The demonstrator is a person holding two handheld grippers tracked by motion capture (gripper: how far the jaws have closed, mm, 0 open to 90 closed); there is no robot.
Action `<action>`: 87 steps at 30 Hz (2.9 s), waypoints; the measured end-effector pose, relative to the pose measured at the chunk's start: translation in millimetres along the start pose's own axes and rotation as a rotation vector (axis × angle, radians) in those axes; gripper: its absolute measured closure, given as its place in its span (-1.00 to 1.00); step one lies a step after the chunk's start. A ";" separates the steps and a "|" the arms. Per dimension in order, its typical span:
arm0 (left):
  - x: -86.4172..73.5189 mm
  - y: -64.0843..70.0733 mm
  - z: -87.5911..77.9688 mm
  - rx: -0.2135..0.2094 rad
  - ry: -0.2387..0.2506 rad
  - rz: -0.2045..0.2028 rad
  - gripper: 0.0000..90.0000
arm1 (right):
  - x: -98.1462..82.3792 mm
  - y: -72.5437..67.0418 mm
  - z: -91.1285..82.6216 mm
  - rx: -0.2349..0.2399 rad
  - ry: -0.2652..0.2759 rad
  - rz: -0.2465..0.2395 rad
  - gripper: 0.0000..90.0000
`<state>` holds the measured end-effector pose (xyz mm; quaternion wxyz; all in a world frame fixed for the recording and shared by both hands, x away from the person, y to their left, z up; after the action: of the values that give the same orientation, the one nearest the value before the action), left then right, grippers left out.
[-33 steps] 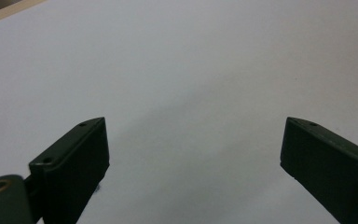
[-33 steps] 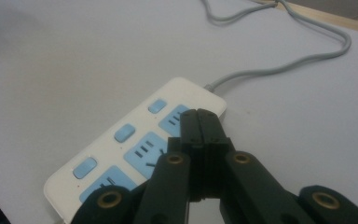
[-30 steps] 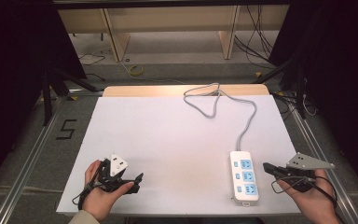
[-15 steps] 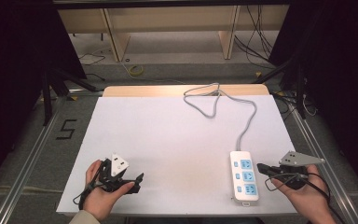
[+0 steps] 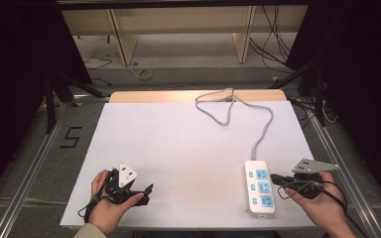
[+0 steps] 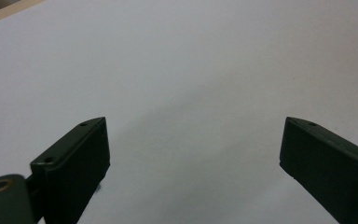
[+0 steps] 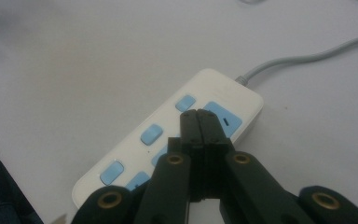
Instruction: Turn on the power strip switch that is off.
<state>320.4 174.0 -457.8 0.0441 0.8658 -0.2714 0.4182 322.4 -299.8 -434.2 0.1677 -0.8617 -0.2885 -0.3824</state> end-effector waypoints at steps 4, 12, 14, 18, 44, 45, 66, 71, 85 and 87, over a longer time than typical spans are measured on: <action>0.1 0.2 0.2 -0.001 -0.001 0.001 -0.83 | 0.9 -0.3 0.6 0.006 -0.006 0.000 1.00; 0.3 0.8 0.5 0.000 -0.001 0.005 -0.82 | 5.5 -3.8 6.3 0.023 -0.028 0.006 1.00; 0.3 0.9 0.5 0.000 -0.001 0.005 -0.82 | 6.7 -4.2 7.2 0.023 -0.030 0.008 1.00; 0.2 1.3 1.1 -0.002 -0.002 0.003 -0.82 | 9.1 -5.2 8.9 0.026 -0.033 0.005 1.00; 0.7 1.7 1.3 -0.003 -0.003 0.015 -0.82 | 19.0 -11.3 17.5 0.053 -0.065 0.019 1.00; 0.7 1.7 1.3 -0.002 -0.003 0.015 -0.82 | 19.4 -11.8 18.4 0.055 -0.070 0.018 1.00; 0.8 2.0 1.4 0.002 -0.003 0.020 -0.82 | 22.2 -16.4 26.2 0.068 -0.112 0.021 1.00; 1.0 2.2 1.2 0.000 -0.001 0.019 -0.82 | 22.6 -17.6 28.0 0.071 -0.124 0.022 1.00; 1.1 2.4 1.3 -0.001 -0.001 0.019 -0.82 | 23.0 -19.6 33.2 0.080 -0.149 0.021 1.00; 1.1 2.4 1.5 -0.001 -0.001 0.018 -0.82 | 23.2 -20.1 34.0 0.081 -0.152 0.022 1.00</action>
<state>320.7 171.1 -458.3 0.0407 0.8634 -0.2796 0.4180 341.4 -258.3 -437.4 0.1844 -0.8839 -0.3061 -0.3018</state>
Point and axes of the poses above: each handheld gripper's, and its own axes: z roughly forward along the jaws, x roughly out of its top, y roughly to its right, the point moved 2 cm from there along z, roughly forward along the jaws, and after that the axes turned 1 degree about z, right-handed, at the moved point
